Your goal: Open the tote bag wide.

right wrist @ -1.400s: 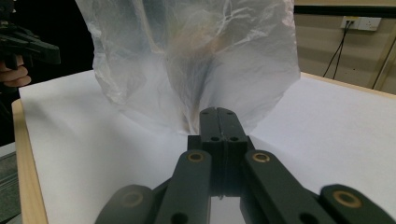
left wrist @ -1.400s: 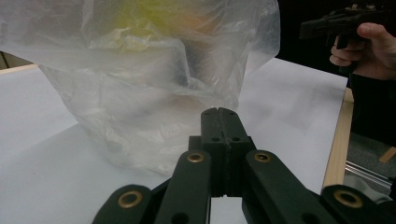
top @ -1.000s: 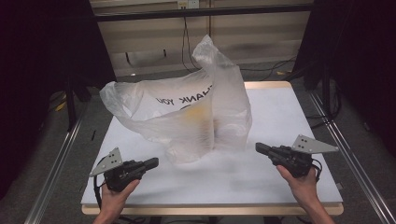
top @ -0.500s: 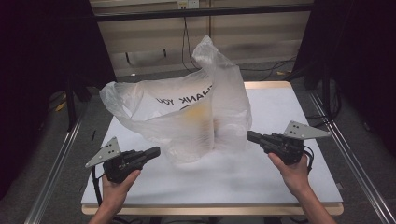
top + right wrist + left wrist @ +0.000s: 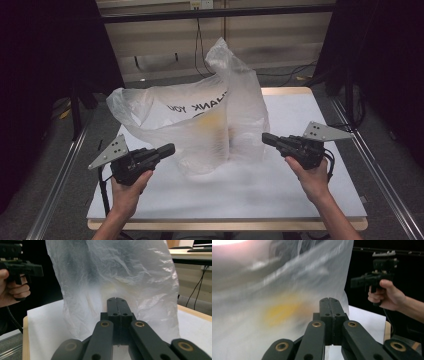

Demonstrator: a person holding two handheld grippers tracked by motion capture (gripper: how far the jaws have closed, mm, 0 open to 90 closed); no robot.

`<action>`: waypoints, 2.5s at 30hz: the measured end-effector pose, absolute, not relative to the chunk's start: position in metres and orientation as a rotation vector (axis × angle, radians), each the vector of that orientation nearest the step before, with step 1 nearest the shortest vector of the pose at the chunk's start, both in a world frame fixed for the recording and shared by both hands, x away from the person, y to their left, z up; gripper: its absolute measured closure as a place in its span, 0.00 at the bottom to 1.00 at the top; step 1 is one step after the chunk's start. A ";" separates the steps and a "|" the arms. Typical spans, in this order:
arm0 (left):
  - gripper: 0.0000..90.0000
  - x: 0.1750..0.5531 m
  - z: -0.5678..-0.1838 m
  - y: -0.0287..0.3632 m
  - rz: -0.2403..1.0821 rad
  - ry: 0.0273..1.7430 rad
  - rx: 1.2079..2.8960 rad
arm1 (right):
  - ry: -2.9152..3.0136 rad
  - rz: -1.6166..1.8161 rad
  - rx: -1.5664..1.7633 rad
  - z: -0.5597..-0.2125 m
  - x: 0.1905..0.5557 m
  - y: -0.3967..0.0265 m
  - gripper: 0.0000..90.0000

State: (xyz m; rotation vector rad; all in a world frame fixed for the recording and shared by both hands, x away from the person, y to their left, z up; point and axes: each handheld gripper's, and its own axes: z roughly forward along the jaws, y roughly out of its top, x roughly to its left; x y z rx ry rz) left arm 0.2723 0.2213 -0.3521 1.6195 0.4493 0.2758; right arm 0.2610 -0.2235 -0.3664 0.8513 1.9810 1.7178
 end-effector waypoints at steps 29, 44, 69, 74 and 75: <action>1.00 0.325 -0.281 0.165 0.318 0.436 1.519 | 1.987 1.709 0.853 -0.364 0.264 -0.227 1.00; 1.00 0.339 -0.339 0.135 0.244 0.478 1.639 | 2.018 1.705 0.844 -0.369 0.266 -0.222 1.00; 1.00 0.344 -0.382 0.081 0.141 0.460 1.709 | 2.077 1.779 0.712 -0.352 0.260 -0.185 1.00; 1.00 0.341 -0.391 0.069 0.127 0.441 1.741 | 2.075 1.800 0.683 -0.345 0.259 -0.178 1.00; 1.00 0.339 -0.396 0.063 0.135 0.439 1.770 | 2.071 1.811 0.675 -0.345 0.259 -0.177 1.00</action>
